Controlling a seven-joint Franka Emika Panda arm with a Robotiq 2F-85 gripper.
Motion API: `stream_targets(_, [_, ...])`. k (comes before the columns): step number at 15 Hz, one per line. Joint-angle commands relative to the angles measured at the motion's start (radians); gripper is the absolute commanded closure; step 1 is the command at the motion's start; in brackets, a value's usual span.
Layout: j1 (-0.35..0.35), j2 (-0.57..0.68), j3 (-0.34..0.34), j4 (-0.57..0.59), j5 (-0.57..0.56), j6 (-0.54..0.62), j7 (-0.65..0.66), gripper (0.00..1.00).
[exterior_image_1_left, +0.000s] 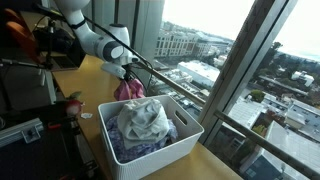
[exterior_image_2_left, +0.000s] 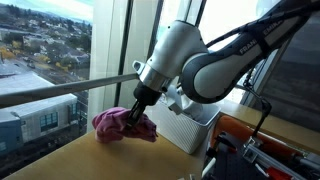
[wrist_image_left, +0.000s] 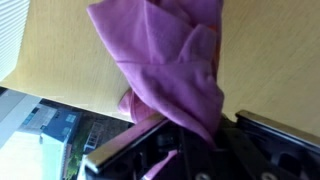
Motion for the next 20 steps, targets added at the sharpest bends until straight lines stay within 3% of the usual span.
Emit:
stream_targets(1, [-0.093, -0.167, 0.032, -0.046, 0.083, -0.038, -0.051, 0.98])
stream_targets(6, [-0.22, -0.274, -0.027, 0.003, 0.173, -0.089, -0.095, 0.98])
stream_targets(11, [-0.333, -0.298, -0.11, 0.079, 0.21, -0.181, -0.169, 0.98])
stream_targets(15, [-0.361, -0.307, -0.152, 0.04, 0.205, -0.189, -0.158, 0.98])
stream_targets(20, [-0.337, -0.354, -0.168, -0.118, 0.168, -0.159, -0.113, 0.98])
